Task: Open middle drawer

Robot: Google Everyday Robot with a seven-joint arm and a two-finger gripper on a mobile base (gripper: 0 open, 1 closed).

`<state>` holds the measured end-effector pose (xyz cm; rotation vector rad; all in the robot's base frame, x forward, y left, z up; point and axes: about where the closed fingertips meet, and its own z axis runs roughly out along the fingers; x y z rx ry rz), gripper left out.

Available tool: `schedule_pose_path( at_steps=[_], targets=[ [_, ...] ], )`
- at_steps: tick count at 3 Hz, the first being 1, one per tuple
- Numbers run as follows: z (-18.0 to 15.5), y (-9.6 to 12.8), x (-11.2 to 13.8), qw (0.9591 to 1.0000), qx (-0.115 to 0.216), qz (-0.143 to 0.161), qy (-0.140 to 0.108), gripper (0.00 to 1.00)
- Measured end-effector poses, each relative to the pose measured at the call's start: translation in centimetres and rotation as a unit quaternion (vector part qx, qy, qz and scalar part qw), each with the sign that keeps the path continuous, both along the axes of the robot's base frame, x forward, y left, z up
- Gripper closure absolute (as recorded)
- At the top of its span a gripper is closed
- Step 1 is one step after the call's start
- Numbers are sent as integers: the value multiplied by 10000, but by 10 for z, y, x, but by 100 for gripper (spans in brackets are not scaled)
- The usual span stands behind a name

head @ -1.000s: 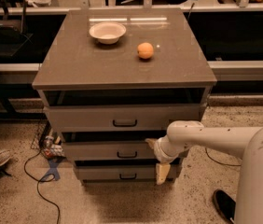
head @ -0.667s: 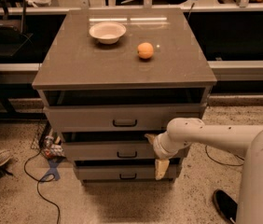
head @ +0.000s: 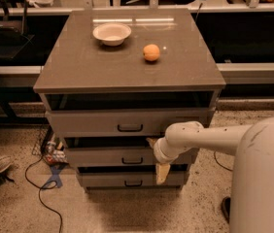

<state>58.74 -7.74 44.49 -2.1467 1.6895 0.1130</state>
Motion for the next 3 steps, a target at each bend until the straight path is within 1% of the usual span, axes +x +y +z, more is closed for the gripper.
schedule_pose_path(
  at_steps=[1, 2, 3],
  targets=[
    [-10, 5, 1, 10000, 26, -34, 75, 16],
    [-20, 4, -3, 9997, 96, -42, 232, 40],
    [-17, -11, -8, 9995, 91, -149, 244, 62]
  ],
)
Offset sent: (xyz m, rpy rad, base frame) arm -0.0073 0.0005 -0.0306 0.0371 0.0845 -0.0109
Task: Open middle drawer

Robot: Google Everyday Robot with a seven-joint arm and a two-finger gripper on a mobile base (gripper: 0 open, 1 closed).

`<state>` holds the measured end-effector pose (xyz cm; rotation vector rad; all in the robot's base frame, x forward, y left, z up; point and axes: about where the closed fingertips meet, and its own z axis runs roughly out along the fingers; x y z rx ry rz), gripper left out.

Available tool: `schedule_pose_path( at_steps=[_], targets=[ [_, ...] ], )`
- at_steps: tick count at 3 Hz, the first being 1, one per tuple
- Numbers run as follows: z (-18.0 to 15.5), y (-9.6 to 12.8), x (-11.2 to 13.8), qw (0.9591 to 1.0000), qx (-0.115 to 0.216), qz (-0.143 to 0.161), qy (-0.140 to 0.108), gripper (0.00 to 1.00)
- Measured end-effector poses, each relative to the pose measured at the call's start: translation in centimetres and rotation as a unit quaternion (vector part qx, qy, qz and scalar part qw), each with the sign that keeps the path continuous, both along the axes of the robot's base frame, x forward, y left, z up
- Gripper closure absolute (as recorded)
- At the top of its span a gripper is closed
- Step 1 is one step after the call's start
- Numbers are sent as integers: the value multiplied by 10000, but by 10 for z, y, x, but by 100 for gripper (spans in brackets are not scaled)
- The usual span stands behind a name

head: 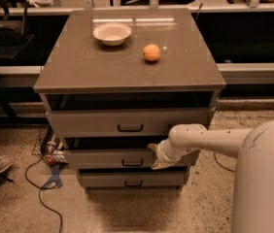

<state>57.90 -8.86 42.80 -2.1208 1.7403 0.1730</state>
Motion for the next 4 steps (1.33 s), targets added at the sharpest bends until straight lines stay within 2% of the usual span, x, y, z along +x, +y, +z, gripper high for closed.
schedule_pose_path(
  at_steps=[1, 2, 3, 4],
  targets=[
    [2, 0, 0, 10000, 0, 0, 0, 86],
    [2, 0, 0, 10000, 0, 0, 0, 100],
    [4, -2, -1, 10000, 5, -20, -18, 100],
    [5, -3, -1, 10000, 6, -26, -24, 82]
  ],
)
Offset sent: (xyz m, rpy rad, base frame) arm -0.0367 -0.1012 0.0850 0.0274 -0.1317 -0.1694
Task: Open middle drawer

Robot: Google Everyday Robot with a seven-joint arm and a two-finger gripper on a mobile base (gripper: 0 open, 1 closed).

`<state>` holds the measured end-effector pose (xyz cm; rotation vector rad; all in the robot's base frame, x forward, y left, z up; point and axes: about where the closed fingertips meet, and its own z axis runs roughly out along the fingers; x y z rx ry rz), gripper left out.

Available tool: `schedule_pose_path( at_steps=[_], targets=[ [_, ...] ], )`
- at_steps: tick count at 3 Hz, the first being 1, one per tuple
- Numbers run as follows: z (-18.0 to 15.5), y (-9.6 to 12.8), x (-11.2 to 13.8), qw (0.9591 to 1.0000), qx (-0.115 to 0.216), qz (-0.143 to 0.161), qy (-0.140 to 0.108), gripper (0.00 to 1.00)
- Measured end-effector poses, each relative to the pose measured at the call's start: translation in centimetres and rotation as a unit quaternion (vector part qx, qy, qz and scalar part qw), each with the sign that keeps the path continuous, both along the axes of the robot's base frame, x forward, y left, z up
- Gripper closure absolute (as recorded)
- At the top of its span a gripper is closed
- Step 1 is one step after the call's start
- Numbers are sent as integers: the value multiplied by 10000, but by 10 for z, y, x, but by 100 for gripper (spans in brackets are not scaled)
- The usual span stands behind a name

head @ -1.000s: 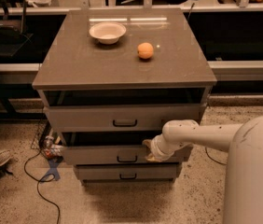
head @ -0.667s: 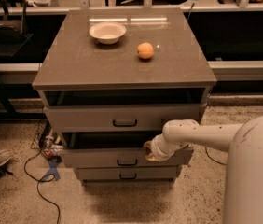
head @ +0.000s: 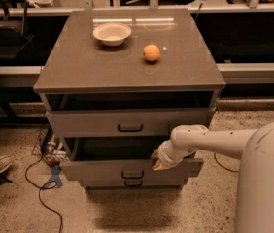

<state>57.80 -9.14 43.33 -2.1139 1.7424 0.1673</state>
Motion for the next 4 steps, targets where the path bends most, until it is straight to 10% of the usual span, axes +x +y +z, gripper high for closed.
schedule_pose_path(
  at_steps=[3, 4],
  targets=[
    [-5, 3, -3, 10000, 6, 27, 47, 4],
    [-7, 3, -4, 10000, 21, 18, 83, 0]
  ],
)
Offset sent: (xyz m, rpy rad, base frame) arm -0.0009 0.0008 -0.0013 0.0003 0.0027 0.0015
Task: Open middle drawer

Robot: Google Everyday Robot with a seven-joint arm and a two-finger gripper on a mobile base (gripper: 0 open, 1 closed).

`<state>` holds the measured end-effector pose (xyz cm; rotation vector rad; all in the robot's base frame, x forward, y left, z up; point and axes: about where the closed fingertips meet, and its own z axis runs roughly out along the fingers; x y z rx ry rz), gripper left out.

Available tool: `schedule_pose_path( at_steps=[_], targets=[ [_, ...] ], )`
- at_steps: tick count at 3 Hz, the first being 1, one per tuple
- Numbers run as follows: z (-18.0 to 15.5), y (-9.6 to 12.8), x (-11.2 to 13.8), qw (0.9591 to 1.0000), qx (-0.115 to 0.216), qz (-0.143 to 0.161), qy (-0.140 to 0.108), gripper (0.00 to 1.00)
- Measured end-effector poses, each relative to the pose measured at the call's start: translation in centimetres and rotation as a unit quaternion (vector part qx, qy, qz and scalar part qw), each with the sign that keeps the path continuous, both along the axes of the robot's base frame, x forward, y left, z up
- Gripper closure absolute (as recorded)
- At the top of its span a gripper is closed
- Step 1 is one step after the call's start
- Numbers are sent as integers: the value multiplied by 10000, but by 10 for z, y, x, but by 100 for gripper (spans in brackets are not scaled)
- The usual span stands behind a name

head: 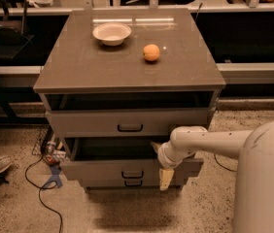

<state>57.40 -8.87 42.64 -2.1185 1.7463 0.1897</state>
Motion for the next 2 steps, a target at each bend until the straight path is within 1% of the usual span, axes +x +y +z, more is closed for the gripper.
schedule_pose_path(
  at_steps=[1, 2],
  targets=[
    [-4, -1, 0, 10000, 35, -32, 72, 0],
    [-16, -10, 0, 9993, 141, -235, 251, 0]
  ],
)
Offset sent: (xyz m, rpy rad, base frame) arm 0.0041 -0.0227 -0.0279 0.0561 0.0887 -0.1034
